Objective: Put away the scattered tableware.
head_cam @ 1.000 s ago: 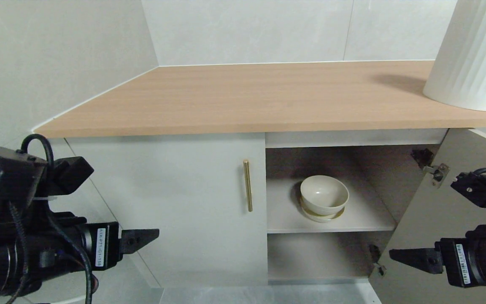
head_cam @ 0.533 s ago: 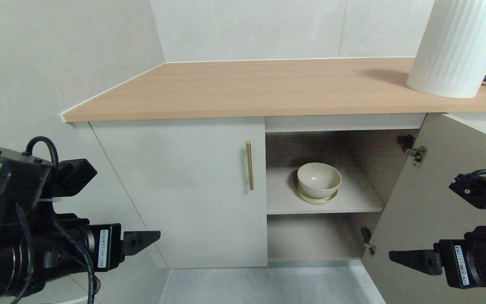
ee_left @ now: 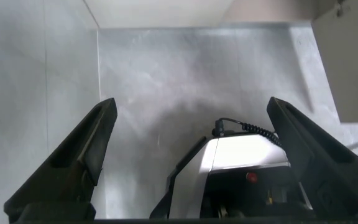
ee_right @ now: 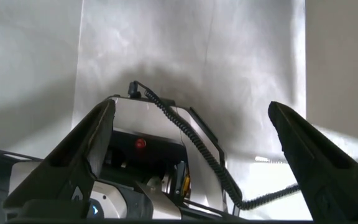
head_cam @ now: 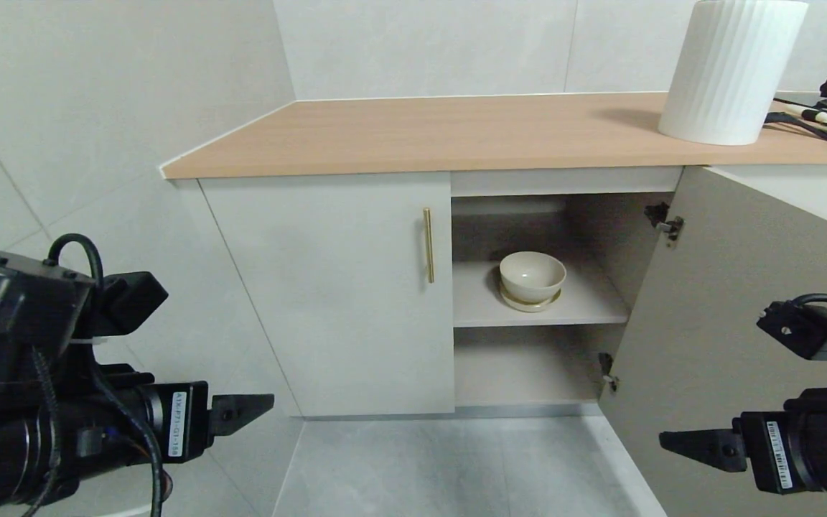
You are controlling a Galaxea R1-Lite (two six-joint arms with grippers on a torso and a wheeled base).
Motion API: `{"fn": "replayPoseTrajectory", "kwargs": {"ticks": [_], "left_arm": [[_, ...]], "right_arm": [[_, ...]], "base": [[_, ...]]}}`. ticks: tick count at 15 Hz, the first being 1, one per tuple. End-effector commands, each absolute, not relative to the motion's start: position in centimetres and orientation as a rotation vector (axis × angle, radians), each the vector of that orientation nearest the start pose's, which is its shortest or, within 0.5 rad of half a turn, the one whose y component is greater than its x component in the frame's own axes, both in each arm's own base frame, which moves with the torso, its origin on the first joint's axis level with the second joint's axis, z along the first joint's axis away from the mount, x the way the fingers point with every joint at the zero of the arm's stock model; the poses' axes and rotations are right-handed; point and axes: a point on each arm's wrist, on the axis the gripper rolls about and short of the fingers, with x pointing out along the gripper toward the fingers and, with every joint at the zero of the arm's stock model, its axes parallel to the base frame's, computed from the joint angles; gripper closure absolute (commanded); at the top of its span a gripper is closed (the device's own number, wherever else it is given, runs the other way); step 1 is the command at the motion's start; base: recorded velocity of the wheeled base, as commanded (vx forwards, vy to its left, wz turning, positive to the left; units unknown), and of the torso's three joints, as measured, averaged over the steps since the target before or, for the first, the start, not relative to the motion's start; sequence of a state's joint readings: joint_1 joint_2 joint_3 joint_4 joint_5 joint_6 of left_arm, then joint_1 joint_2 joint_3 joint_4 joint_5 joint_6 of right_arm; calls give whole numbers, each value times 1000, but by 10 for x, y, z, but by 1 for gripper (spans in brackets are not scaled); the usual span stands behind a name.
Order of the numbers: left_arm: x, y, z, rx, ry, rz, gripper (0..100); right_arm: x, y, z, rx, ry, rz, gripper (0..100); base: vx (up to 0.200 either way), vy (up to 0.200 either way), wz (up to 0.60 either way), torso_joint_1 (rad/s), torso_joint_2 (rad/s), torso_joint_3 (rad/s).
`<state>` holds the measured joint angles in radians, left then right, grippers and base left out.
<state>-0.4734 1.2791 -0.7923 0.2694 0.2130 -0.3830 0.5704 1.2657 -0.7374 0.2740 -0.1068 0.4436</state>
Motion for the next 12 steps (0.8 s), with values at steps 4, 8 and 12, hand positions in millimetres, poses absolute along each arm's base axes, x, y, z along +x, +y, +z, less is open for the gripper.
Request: {"fn": "replayPoseTrajectory", "kwargs": {"ticks": [4, 8, 12], "left_arm": [[160, -77, 201, -106, 752, -106, 0], [160, -77, 201, -107, 752, -107, 0], [159, -77, 200, -106, 753, -106, 0]], "right_arm": [[146, 91, 187, 141, 850, 257, 0], [144, 90, 188, 141, 848, 256, 0], [142, 88, 189, 141, 842, 256, 0]], "base": [[-100, 0, 0, 0, 4, 2], [0, 0, 0, 0, 0, 0], [0, 0, 0, 0, 0, 0]]}}
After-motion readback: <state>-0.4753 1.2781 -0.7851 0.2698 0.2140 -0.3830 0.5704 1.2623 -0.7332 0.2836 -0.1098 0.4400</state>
